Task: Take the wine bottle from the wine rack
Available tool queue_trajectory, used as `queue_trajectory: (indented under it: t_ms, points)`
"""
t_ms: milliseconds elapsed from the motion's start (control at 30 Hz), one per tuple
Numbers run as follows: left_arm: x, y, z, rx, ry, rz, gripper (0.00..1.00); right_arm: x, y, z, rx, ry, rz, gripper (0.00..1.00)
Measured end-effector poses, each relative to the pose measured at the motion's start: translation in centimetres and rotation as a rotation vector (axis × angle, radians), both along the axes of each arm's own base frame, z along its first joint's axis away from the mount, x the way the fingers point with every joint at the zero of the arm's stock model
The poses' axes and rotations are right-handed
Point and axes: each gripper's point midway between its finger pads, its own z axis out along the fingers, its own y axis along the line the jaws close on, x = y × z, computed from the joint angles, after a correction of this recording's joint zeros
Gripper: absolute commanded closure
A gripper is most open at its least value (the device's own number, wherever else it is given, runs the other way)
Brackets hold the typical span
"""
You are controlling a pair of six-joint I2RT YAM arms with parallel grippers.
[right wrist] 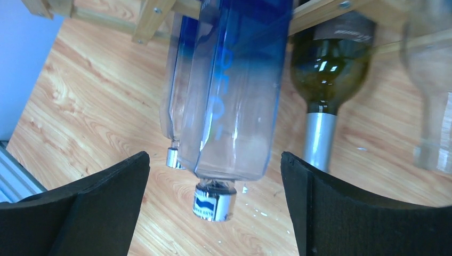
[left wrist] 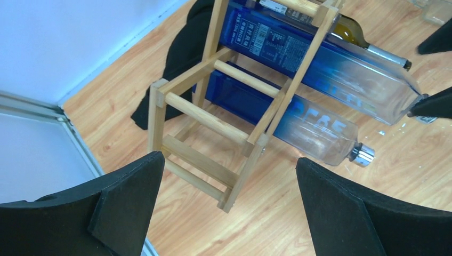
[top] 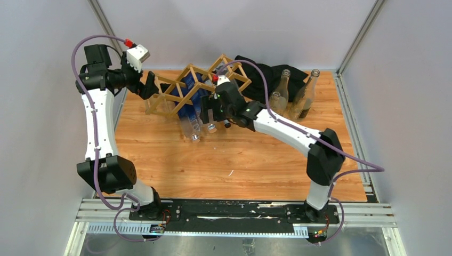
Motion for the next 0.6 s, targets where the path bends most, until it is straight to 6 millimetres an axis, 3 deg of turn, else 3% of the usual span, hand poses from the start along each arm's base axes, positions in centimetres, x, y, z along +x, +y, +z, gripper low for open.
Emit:
queue_trajectory:
  t_ms: [233,600]
  points:
    - [-1.1,-0.8,-1.1,-0.056,0.048,-0.002,0.00,0.6,2.6,-4.1,-0.025,0.106,0.047,0.01]
    - [-3.3,-2.2,-1.8,-0.083,0.054,-0.047,0.00,2.4,3.6,-6.4,0.024,0.195,0.041,0.02]
